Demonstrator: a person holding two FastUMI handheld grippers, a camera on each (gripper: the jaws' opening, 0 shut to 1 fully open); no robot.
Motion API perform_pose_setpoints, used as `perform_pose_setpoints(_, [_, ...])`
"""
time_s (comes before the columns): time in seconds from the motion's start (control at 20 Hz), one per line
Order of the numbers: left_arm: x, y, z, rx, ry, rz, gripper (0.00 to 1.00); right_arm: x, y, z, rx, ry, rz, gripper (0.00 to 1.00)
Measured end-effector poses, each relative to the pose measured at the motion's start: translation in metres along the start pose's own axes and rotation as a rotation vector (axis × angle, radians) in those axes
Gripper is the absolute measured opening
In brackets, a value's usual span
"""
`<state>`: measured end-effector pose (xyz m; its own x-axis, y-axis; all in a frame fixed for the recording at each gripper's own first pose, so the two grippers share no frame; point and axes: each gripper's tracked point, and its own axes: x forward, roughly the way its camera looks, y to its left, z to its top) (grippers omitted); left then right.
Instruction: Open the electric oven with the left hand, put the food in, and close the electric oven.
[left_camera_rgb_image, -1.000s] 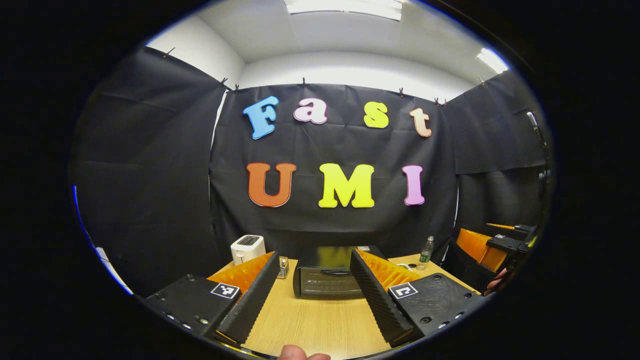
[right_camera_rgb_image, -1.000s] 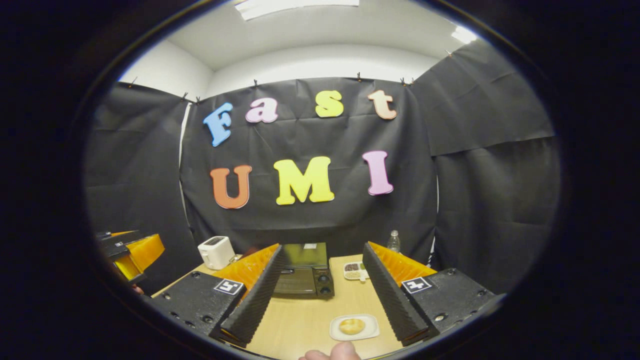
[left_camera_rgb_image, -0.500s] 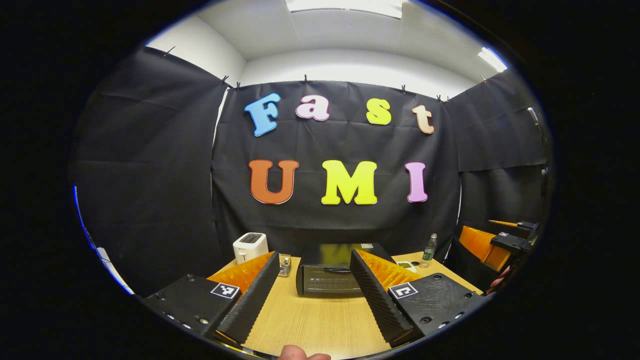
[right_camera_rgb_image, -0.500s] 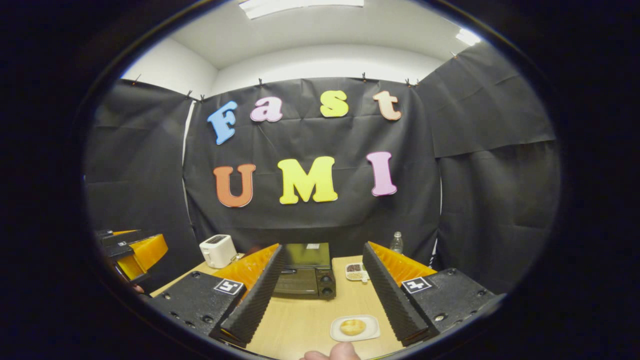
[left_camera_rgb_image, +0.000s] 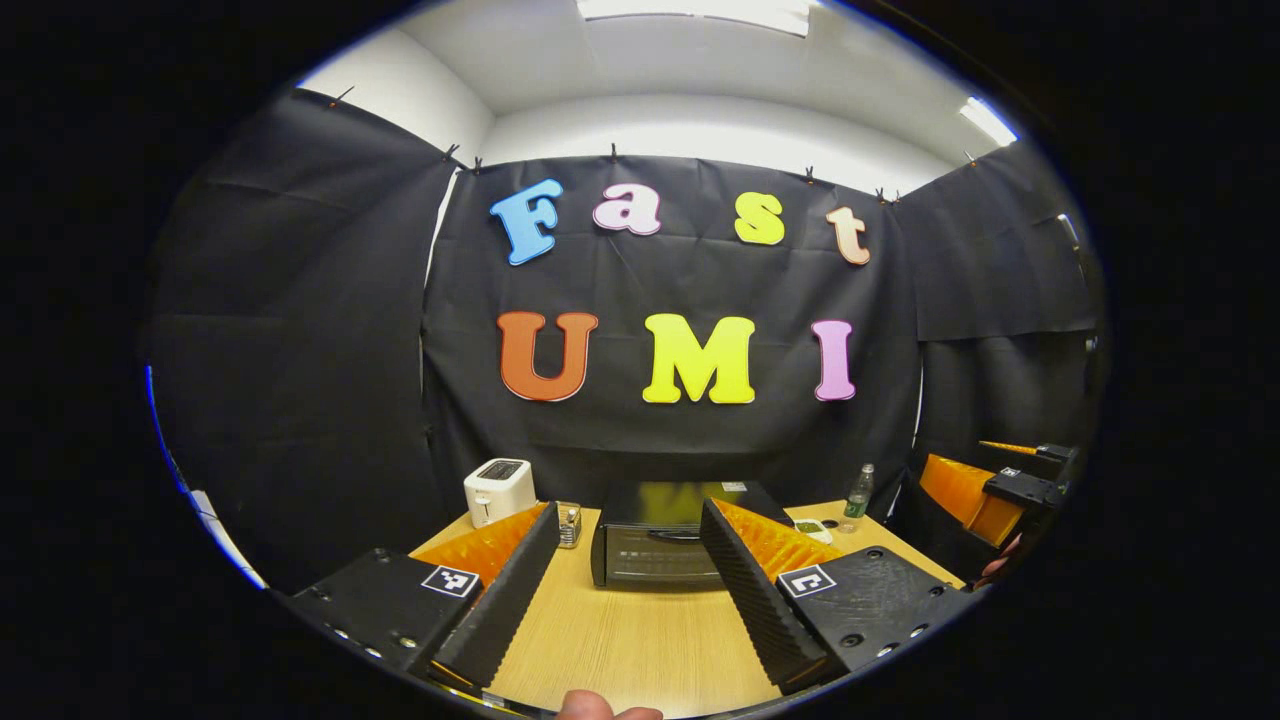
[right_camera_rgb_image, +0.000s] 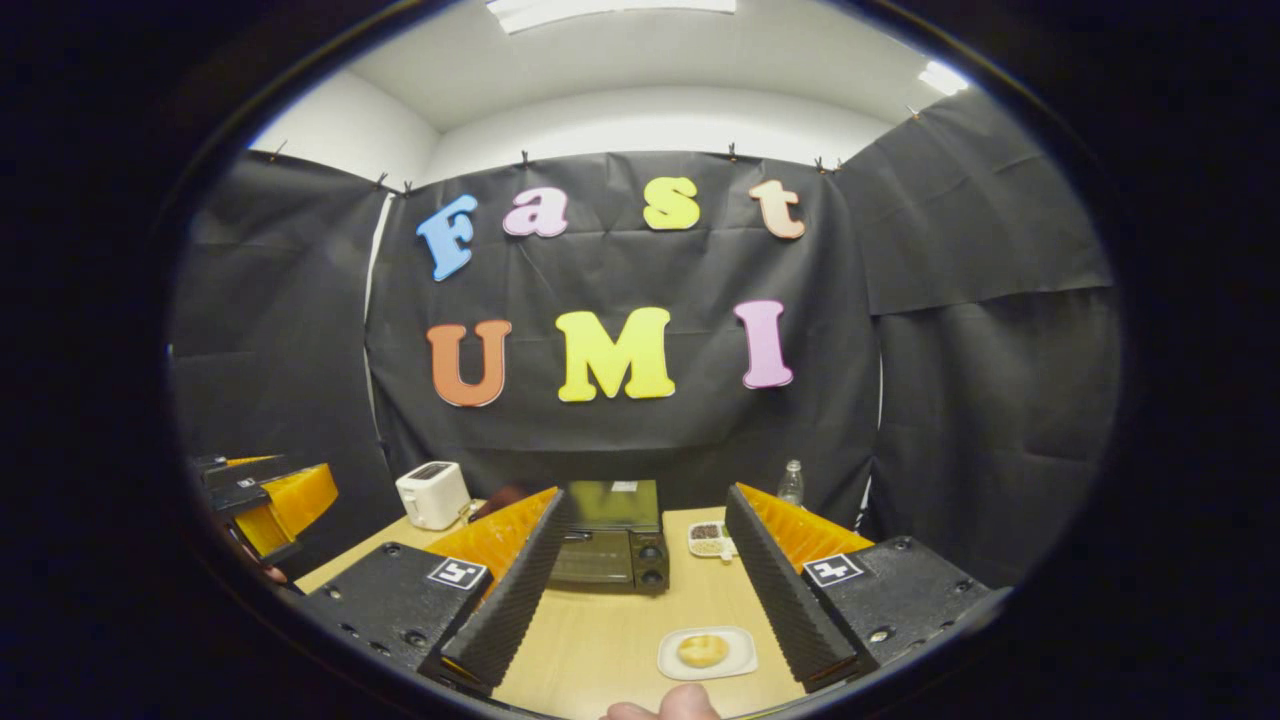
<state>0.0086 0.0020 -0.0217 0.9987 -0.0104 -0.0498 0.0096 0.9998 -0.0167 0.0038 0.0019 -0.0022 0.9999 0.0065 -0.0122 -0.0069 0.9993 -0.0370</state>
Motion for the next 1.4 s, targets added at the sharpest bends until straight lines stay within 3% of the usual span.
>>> perform_pose_setpoints(0.8, [0.026, -0.027, -0.023, 0.007, 0.07, -0.054, 0.93, 0.004, -0.023, -0.006, -0.004, 0.021, -0.064, 0.96])
perform_pose_setpoints(1.05, [0.054, -0.046, -0.05, 0.002, 0.14, -0.086, 0.93, 0.006, -0.056, -0.007, -0.007, 0.029, -0.112, 0.96])
perform_pose_setpoints(1.1, [0.062, -0.049, -0.056, 0.006, 0.158, -0.091, 0.88, 0.006, -0.065, -0.007, -0.002, 0.029, -0.125, 0.96])
perform_pose_setpoints(1.15, [0.072, -0.055, -0.065, 0.011, 0.178, -0.105, 0.93, 0.006, -0.071, -0.009, 0.001, 0.033, -0.133, 0.96])
perform_pose_setpoints(1.4, [0.132, -0.082, -0.092, 0.011, 0.251, -0.153, 0.93, 0.007, -0.12, -0.015, -0.005, 0.055, -0.215, 0.96])
